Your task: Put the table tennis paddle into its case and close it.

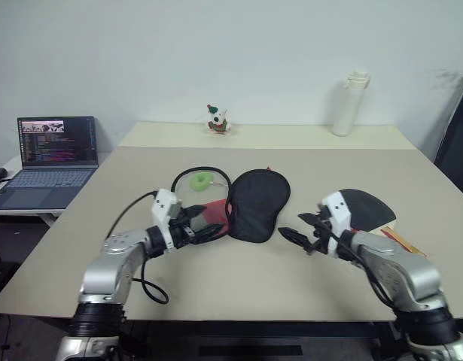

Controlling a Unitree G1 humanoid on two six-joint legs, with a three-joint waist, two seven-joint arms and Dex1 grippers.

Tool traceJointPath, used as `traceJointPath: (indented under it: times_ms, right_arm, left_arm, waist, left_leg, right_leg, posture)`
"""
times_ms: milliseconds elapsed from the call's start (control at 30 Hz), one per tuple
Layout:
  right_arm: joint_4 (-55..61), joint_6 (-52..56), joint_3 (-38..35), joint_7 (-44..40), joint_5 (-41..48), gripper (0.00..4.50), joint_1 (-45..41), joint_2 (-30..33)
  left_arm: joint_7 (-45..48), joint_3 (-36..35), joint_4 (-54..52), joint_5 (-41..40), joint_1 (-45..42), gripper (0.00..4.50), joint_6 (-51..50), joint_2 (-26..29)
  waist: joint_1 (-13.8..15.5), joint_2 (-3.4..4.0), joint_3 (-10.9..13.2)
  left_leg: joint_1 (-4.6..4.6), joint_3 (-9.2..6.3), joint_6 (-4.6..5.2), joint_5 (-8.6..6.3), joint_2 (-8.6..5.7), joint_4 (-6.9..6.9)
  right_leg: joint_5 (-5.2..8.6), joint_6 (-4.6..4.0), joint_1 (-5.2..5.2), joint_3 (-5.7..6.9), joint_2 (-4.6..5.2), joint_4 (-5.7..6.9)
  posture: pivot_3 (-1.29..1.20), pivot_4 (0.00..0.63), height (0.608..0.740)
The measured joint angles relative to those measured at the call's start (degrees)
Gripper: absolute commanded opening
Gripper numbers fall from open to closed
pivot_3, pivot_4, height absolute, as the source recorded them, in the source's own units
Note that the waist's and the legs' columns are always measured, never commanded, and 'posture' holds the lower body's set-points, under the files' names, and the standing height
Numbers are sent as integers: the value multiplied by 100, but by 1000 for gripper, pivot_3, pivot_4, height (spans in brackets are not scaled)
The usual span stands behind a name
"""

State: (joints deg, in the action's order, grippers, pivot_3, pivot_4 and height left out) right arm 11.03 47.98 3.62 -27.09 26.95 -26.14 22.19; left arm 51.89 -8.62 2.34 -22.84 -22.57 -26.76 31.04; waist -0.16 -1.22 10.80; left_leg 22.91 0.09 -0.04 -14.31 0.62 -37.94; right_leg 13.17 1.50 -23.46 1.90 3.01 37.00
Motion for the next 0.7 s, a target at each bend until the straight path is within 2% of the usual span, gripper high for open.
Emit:
traceJointPath:
  times_ms: [167, 400, 700]
  right_arm:
    - [-830, -199, 386, 196, -477, 4500, -461, -506]
    - [-2165, -900, 641, 477, -1258, 4500, -958, -890]
    - [-2565, -1147, 494, 749, -1552, 4500, -1059, -1217]
  left_arm:
    - [9, -155, 21, 0, 231, 4427, 97, 343]
    - [-15, -245, -4, -6, 251, 4427, 121, 424]
    - [-140, -238, -244, -26, 339, 4427, 100, 404]
  waist:
    - [14, 0, 0]
    - [-4, 0, 0]
    - [-12, 0, 0]
  left_leg:
    - [3, -1, 0, 0, -2, -2]
    - [3, 3, 0, 0, 1, 0]
    - [2, 1, 0, 0, 3, 4]
  right_leg:
    - [-3, -5, -4, 1, 2, 1]
    - [-4, -6, -7, 0, 1, 3]
    - [-5, -9, -10, 0, 1, 8]
  posture:
    - [0, 150, 740]
    - [0, 150, 740]
    - [0, 150, 740]
